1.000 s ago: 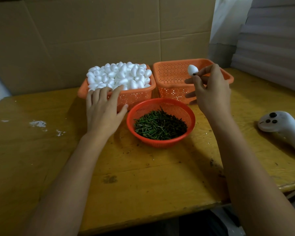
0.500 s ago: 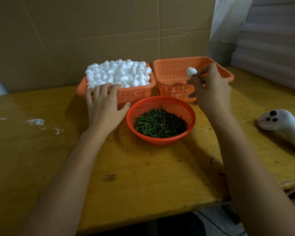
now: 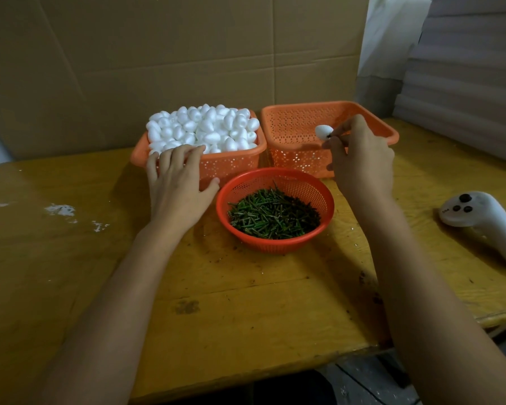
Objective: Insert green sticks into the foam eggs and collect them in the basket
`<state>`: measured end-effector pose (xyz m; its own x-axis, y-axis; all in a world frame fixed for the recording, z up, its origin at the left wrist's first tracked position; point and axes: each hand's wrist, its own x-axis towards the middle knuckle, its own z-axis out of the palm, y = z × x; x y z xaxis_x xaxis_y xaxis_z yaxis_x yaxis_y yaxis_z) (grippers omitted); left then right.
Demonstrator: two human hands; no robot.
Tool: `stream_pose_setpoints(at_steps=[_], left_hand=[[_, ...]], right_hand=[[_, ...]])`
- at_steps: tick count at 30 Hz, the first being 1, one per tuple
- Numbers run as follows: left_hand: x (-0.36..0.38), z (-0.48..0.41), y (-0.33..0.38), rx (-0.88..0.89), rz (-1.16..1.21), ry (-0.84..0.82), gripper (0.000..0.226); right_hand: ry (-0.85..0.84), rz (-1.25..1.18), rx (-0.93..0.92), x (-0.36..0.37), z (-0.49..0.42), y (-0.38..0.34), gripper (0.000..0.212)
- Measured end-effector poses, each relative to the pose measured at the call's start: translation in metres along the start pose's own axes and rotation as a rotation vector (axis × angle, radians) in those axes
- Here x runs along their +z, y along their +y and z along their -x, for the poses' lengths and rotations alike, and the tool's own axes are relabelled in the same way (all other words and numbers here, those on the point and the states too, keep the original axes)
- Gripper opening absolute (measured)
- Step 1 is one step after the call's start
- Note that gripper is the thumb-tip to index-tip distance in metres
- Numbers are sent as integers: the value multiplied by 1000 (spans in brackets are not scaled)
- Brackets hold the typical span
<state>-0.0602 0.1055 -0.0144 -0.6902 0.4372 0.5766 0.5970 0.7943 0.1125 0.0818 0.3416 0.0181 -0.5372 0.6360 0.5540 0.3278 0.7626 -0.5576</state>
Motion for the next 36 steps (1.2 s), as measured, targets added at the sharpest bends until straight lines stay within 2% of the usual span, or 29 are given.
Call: stream_pose_setpoints(at_steps=[15, 20, 26, 32, 36], left_hand=[[0, 2, -1, 28, -72, 13, 63], [0, 3, -2, 43, -125, 31, 59], [-1, 1, -1, 24, -108, 48, 54], [0, 0, -1, 10, -87, 47, 55], [0, 0, -1, 2, -85, 50, 57]], right_hand=[[119, 111, -43, 11, -5, 0, 16], [101, 135, -68, 12, -4, -1, 23], [205, -17, -120, 11, 1, -7, 19], [61, -92, -114, 15, -4, -5, 27], [81, -115, -126, 14, -2, -5, 28]])
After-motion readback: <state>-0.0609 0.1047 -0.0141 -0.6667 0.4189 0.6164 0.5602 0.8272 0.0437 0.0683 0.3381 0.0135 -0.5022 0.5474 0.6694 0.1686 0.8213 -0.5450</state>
